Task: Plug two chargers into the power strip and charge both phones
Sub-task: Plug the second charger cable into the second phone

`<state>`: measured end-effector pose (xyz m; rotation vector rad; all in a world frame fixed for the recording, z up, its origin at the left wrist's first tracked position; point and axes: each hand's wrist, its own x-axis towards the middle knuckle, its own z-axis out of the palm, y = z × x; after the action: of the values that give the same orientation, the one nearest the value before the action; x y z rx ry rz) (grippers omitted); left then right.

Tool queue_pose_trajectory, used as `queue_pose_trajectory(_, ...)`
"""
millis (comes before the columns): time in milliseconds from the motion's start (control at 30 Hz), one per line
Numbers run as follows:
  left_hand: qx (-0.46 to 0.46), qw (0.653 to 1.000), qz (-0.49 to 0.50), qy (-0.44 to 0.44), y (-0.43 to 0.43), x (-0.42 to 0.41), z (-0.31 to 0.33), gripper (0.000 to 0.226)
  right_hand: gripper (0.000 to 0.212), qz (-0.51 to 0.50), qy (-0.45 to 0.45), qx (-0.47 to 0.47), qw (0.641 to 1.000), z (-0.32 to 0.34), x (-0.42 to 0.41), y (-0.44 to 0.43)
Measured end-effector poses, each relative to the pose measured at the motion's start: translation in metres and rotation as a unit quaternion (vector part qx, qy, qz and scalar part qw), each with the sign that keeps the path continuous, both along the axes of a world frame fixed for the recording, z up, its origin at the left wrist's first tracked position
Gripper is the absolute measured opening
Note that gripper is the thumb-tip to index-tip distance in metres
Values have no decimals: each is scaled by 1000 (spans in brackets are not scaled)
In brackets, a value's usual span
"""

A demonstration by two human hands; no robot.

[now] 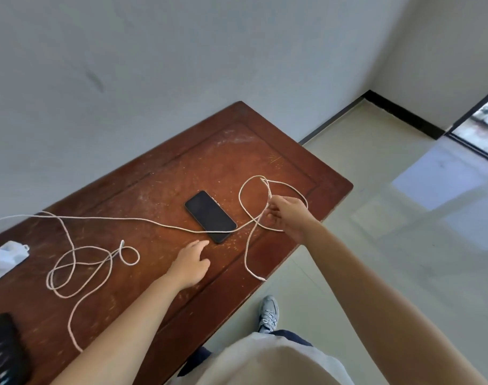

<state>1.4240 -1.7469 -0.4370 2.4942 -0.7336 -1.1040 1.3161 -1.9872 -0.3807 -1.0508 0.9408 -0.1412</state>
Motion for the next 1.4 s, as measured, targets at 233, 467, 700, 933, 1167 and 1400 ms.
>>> queue_pose_trajectory(233,-229,877,259,334,6,-4,38,36,26,-89,-58,84,991,19,5,30)
queue_pose_trajectory(467,-360,665,576,310,3,6,38,60,12,-9,31,-10,999,-14,-18,45)
queue_pose_trajectory(700,-391,662,568,295,12,19,31,37,41,176,258,-328,892,-43,-36,53)
queue_pose_trajectory(933,-379,739,470,298,-1,17,28,30,73,455,124,-275,838,-39,-8,98)
queue_pose_trajectory(1167,-247,865,415,134,-31,36,12,41,34,325,60,-278,902,-62,-8,91)
queue_pose_trajectory(1400,-108,933,343,-3,-76,57,-13,62,28,238,110,-305,915,-84,-9,41)
